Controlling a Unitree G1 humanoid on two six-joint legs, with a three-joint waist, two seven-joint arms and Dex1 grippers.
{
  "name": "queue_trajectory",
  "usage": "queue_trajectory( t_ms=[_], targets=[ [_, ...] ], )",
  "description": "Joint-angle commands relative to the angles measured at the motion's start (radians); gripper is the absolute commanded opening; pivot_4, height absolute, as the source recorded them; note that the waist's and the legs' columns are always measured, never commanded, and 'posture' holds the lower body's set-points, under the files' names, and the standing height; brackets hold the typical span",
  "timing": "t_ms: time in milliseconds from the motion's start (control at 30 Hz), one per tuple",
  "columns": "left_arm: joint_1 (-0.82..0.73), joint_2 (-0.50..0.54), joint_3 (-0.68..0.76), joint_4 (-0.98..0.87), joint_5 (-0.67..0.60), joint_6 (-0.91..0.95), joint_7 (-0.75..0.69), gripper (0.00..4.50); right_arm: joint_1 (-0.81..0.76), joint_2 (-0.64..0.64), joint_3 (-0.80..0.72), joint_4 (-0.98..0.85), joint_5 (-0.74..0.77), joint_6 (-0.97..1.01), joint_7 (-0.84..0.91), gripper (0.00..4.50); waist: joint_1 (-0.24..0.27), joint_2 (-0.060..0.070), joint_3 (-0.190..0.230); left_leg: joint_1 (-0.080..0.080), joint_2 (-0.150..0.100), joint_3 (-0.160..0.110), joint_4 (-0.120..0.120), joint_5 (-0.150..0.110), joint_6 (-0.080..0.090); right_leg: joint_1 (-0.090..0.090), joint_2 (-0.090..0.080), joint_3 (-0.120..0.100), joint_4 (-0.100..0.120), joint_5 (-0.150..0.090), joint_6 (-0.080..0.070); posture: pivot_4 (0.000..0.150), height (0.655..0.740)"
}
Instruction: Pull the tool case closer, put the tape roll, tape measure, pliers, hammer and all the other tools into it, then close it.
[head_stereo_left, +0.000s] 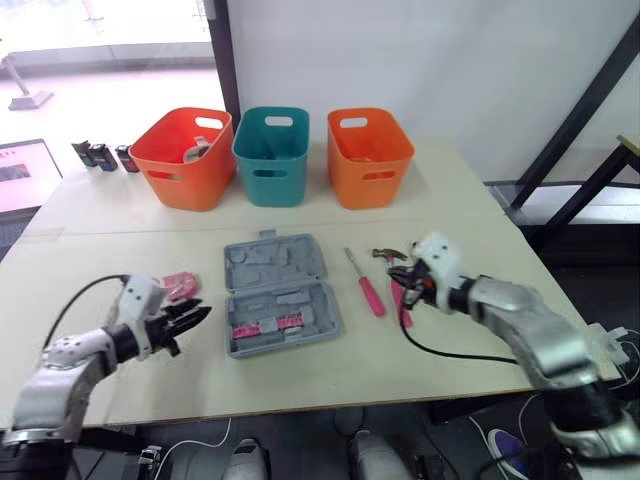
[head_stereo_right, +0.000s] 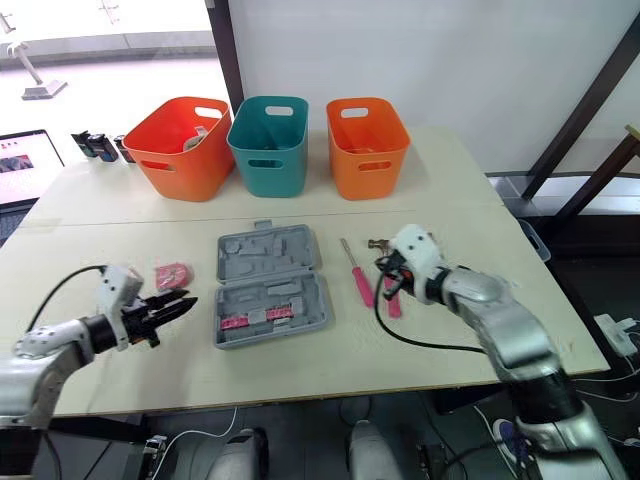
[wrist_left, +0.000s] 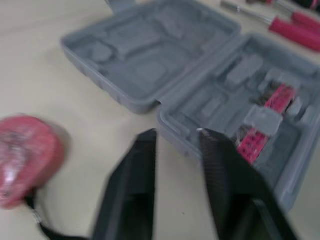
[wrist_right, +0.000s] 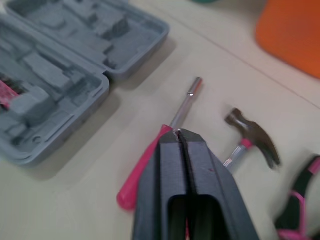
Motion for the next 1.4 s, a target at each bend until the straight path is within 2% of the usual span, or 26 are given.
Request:
queue_trajectory(
  t_ms=[33, 167, 367, 533, 700, 833, 1033, 1133, 1400],
  targets=[
    [-0.05, 0.003, -0.018, 0.074, 0.065, -0.055, 0.035, 0.04, -0.103, 0.028, 0.111, 0.121, -0.111, -0.087, 0.046, 0.0, 0.0, 0.0, 0.0, 0.0, 0.0, 0.0, 0.0, 0.0, 0.0, 0.0, 0.0, 0.0, 0.0, 0.0, 0.001, 0.15, 0.74],
    [-0.136, 0.0, -0.049, 0.186, 0.144, -0.082, 0.099, 0.04, -0.233, 0.116, 0.206, 0.358, -0.217, -0.202, 0.064, 0.0, 0.0, 0.0, 0.0, 0.0, 0.0, -0.001, 0.0, 0.0, 0.0, 0.0, 0.001, 0.0, 0.0, 0.002, 0.003, 0.15, 0.74],
    [-0.216, -0.033, -0.125, 0.27, 0.207, -0.109, 0.109, 0.04, -0.37, 0.253, 0.271, 0.659, -0.33, -0.308, 0.053, 0.0, 0.001, 0.0, 0.0, 0.0, 0.0, -0.001, -0.001, 0.0, 0.0, 0.0, 0.001, -0.001, 0.0, 0.003, 0.007, 0.15, 0.74],
    [-0.262, -0.064, -0.177, 0.352, 0.262, -0.144, 0.128, 0.04, -0.42, 0.325, 0.297, 0.774, -0.389, -0.341, 0.083, 0.0, 0.0, 0.0, 0.0, 0.0, 0.0, -0.002, -0.001, 0.0, 0.0, 0.0, 0.001, -0.001, 0.002, 0.004, 0.007, 0.15, 0.74],
    [-0.292, -0.088, -0.242, 0.4, 0.316, -0.189, 0.109, 0.04, -0.432, 0.386, 0.306, 0.799, -0.421, -0.347, 0.11, 0.0, 0.0, 0.001, 0.0, 0.004, 0.0, -0.002, -0.001, 0.0, 0.0, 0.004, 0.001, -0.002, 0.003, 0.004, 0.007, 0.15, 0.74],
    [-0.272, -0.096, -0.27, 0.359, 0.314, -0.192, 0.047, 0.04, -0.367, 0.365, 0.321, 0.663, -0.425, -0.309, 0.206, 0.0, 0.002, 0.001, 0.0, 0.005, 0.0, -0.002, -0.001, 0.0, 0.0, 0.005, 0.001, -0.002, 0.003, 0.003, 0.008, 0.15, 0.74],
    [-0.159, -0.083, -0.3, 0.182, 0.276, -0.13, -0.058, 0.04, -0.198, 0.265, 0.333, 0.374, -0.445, -0.191, 0.288, 0.0, 0.003, 0.003, -0.001, 0.005, 0.0, -0.003, -0.002, 0.0, 0.0, 0.006, 0.001, -0.002, 0.003, 0.002, 0.009, 0.15, 0.74],
    [-0.111, -0.076, -0.326, 0.092, 0.28, -0.101, -0.085, 0.04, -0.122, 0.212, 0.322, 0.25, -0.453, -0.124, 0.298, 0.0, 0.007, 0.005, -0.002, 0.006, 0.0, -0.003, -0.002, 0.0, 0.0, 0.006, 0.001, -0.002, 0.002, 0.002, 0.009, 0.15, 0.74],
    [-0.053, -0.078, -0.358, -0.011, 0.284, -0.044, -0.096, 0.04, 0.062, 0.103, 0.281, -0.078, -0.436, 0.087, 0.31, 0.0, 0.029, 0.005, -0.004, 0.006, -0.001, -0.002, -0.001, 0.0, 0.0, 0.008, 0.0, -0.002, -0.001, -0.001, 0.005, 0.15, 0.74]
  ],
)
